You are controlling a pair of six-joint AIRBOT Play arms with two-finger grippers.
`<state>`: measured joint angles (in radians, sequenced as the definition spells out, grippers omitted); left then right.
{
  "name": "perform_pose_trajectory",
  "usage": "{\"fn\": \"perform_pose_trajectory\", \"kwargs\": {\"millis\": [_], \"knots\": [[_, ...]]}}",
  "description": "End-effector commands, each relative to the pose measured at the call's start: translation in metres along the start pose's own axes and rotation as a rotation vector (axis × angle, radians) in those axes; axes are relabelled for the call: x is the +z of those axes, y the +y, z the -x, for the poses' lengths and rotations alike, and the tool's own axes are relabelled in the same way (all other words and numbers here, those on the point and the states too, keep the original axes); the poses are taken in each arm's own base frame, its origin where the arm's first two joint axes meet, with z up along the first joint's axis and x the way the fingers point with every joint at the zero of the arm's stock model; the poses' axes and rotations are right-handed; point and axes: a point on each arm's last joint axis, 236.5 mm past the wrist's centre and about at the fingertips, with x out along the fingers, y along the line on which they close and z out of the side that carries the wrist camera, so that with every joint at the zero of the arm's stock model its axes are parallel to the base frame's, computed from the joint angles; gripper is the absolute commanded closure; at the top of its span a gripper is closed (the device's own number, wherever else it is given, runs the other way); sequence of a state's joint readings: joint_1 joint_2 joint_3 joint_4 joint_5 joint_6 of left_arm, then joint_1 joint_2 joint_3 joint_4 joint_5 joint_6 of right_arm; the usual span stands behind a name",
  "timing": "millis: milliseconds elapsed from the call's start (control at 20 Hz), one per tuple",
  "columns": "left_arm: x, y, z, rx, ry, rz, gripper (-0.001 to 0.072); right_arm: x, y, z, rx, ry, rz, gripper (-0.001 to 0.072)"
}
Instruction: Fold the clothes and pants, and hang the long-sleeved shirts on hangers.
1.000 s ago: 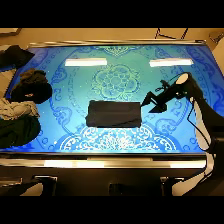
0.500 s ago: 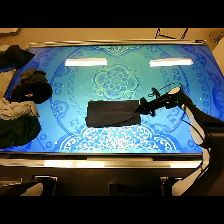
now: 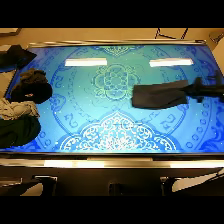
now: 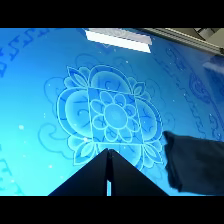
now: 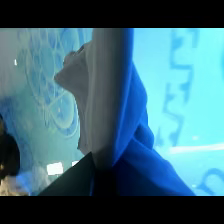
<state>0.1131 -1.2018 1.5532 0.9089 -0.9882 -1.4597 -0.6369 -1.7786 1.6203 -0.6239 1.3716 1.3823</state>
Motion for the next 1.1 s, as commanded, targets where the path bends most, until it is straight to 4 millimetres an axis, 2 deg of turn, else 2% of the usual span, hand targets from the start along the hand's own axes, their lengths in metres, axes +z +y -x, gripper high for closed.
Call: {"fn": "perform_pose_trajectory", "kwargs": {"millis": [0, 100, 200, 350, 450, 650, 850, 950, 1050], "knots": [[-0.003, -0.006, -0.002, -0.011, 0.008, 0.018, 0.0683, 0.043, -0.067, 0.118, -0.076, -0.261, -0.142, 0.0674], [-0.005, -0.011, -0.004, -0.019, 0.013, 0.014, 0.0683, 0.042, -0.109, 0.168, -0.123, -0.338, -0.244, 0.0674], [-0.007, -0.015, -0.005, -0.027, 0.019, 0.01, 0.0683, 0.034, -0.138, 0.205, -0.153, -0.393, -0.345, 0.0674], [-0.009, -0.02, -0.007, -0.036, 0.025, 0.004, 0.0683, 0.018, -0.155, 0.248, -0.22, -0.456, -0.416, 0.0674], [-0.01, -0.019, -0.008, -0.036, 0.028, 0.005, 0.0683, -0.007, -0.172, 0.262, -0.364, -0.419, -0.455, 0.0675], [-0.012, -0.017, -0.011, -0.034, 0.034, 0.008, 0.0683, -0.065, -0.206, 0.262, -0.552, -0.283, -0.569, 0.0674], [-0.012, -0.017, -0.011, -0.034, 0.034, 0.008, 0.0683, -0.127, -0.239, 0.23, -0.633, -0.203, -0.671, 0.0674], [-0.012, -0.017, -0.011, -0.034, 0.034, 0.008, 0.0682, -0.146, -0.255, 0.22, -0.674, -0.193, -0.687, 0.0674], [-0.012, -0.017, -0.011, -0.034, 0.034, 0.008, 0.0682, -0.157, -0.264, 0.221, -0.715, -0.166, -0.688, 0.0674]]}}
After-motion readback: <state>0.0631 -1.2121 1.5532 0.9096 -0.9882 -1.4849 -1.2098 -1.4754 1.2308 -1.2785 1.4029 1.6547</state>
